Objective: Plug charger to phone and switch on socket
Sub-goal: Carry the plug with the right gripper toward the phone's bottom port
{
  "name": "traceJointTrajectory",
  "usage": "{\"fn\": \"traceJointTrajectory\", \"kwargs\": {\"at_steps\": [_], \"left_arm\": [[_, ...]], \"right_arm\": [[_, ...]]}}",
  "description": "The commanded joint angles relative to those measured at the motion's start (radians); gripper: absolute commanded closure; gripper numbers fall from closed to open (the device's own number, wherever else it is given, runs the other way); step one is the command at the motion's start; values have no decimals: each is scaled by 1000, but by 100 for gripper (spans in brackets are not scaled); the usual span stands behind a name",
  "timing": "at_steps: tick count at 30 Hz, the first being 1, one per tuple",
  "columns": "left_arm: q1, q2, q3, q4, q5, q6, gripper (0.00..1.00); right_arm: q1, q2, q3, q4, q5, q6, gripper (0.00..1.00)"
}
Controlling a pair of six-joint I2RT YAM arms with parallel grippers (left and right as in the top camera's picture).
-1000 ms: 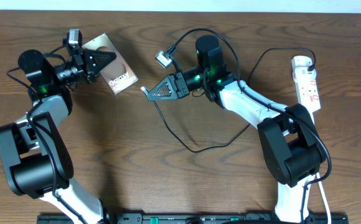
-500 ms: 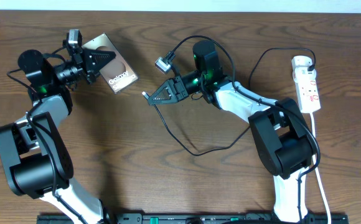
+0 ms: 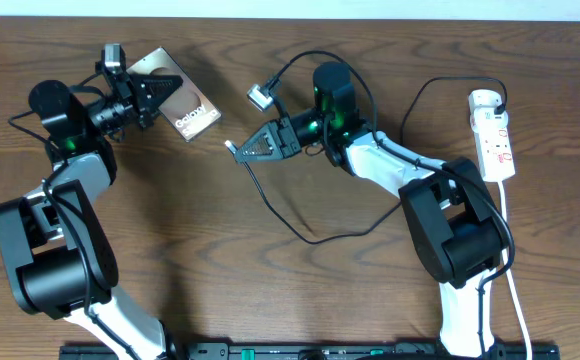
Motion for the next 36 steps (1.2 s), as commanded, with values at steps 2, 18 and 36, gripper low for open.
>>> {"fn": "traceJointTrajectory", "kwargs": {"at_steps": [2,18,36], "left_arm": [[-29,-11,18,16,-38,-18,93],[-66,-11,18,166,-66,-137,93],[-66,-11,17,251,-48,-136,92]], "right_arm": [[13,-3,8,58,19,114,99],[-7,-3,8,61,21,117,99],[-7,-3,8,74,25,117,99]]}}
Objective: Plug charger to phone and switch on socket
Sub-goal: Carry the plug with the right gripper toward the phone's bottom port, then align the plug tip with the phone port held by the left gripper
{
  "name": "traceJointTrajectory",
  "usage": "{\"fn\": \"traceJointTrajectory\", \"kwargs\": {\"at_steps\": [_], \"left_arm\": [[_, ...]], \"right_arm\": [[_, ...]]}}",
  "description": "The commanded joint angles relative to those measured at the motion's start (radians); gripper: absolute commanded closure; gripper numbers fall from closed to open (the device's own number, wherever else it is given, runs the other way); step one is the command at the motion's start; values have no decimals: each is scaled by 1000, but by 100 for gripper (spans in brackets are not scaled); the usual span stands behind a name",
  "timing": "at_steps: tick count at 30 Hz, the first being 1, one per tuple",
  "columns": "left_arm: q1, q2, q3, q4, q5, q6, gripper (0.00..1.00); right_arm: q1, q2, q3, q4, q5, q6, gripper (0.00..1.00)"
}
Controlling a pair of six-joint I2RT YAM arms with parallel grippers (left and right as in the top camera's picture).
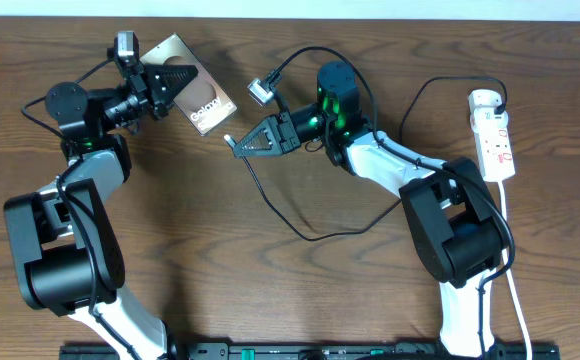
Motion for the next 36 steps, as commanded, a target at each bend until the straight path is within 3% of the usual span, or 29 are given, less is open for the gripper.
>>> {"fn": "traceJointTrajectory", "kwargs": {"at_steps": [1,25,29,32,36], "left_arm": [[3,-11,17,16,-6,-1,93],[6,105,11,19,-62,89,93],[13,105,11,85,-63,17,93],[22,105,11,249,-73,-114,93],[24,105,11,278,-66,-143,93]], "right_arm": [[0,-3,8,7,8,10,99],[-15,-3,8,7,11,2,99],[-19,-3,8,6,13,-1,99],[-21,0,8,6,28,-2,99],[-21,1,8,6,27,-8,99]]}}
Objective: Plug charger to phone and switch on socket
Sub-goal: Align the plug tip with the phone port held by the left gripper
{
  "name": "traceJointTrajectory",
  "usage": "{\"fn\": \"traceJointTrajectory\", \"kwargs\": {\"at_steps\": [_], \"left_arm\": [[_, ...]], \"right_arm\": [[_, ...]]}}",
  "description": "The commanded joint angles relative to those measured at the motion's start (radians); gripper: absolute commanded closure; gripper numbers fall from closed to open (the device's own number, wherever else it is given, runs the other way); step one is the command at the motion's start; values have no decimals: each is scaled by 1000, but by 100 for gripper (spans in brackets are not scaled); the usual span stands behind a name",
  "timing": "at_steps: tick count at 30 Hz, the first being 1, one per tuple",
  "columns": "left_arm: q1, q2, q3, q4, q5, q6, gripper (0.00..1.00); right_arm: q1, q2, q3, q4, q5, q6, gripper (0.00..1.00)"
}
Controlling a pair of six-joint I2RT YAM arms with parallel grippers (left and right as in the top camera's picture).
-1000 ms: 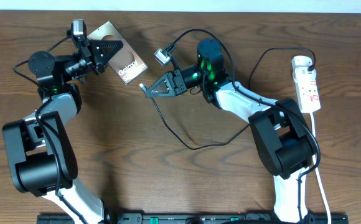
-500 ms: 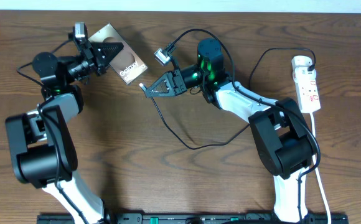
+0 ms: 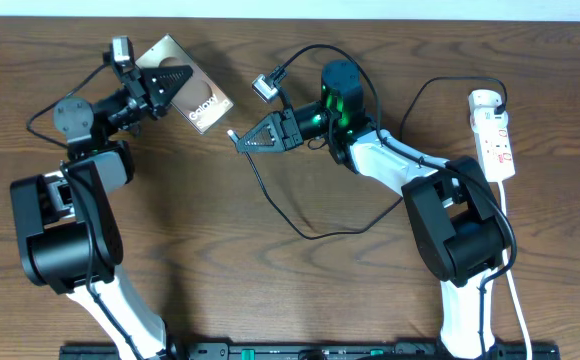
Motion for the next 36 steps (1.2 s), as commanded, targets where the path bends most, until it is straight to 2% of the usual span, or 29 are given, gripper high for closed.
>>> {"fn": "traceJointTrajectory", "kwargs": {"at_steps": [1,14,18,36], "left_arm": [[7,-16,11,20,-7,-74,93],[6,-16,11,22,34,-118,93],[-2,-16,11,71,33,-137,92],[-27,-16,11,72,33,-141,93]], "right_arm": [[-5,1,8,5,7,-8,99],[-4,2,8,5,5,-8,99],[-4,2,8,6,9,-13,99],[-3,2,8,6,13,-16,99]]}}
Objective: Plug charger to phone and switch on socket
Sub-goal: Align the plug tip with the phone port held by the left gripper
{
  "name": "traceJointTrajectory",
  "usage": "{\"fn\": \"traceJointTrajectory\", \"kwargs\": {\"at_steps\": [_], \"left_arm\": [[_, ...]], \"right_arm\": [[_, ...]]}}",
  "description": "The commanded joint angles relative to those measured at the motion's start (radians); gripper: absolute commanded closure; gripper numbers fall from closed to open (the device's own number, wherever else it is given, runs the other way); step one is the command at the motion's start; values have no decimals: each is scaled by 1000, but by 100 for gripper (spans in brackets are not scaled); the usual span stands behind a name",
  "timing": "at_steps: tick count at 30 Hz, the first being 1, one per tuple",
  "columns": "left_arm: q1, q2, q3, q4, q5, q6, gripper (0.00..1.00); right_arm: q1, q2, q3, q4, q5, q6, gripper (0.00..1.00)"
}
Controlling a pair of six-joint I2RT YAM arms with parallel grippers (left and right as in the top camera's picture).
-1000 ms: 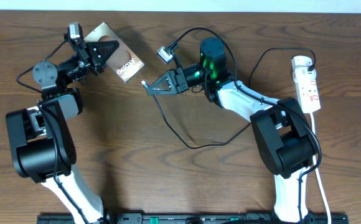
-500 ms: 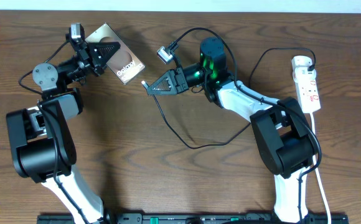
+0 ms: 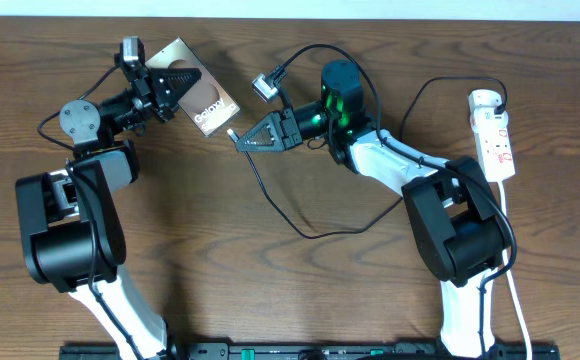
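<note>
The phone (image 3: 198, 92), bronze with "Galaxy" on its screen, is held above the table at the upper left. My left gripper (image 3: 183, 84) is shut on its left part. My right gripper (image 3: 240, 139) is shut on the black charger cable just behind its small plug (image 3: 232, 132), which points at the phone's lower right end, a short gap away. The cable (image 3: 300, 228) loops across the table towards the right. The white socket strip (image 3: 493, 135) lies at the far right edge.
A small grey block (image 3: 262, 87) on the cable hangs above the right gripper. The white lead from the strip (image 3: 517, 290) runs down the right side. Both arm bases stand near the front edge.
The left gripper has carried the phone slightly rightwards, closing the gap to the plug. The right gripper with the cable has barely moved.
At first the left gripper held the phone farther left, well apart from the plug in the right gripper. Then the phone stood higher and nearer the plug. It has kept shifting right, and now the phone's end is close to the plug tip.
</note>
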Motion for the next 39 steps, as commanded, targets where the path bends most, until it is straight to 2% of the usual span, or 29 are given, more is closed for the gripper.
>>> {"fn": "traceJointTrajectory", "kwargs": {"at_steps": [1,39], "left_arm": [[0,-17,11,20,1,-8,93],[-21,-17,11,20,12,-35,93]], "right_arm": [[-3,2,8,5,3,-15,99],[-11,2,8,5,37,-22,99]]}}
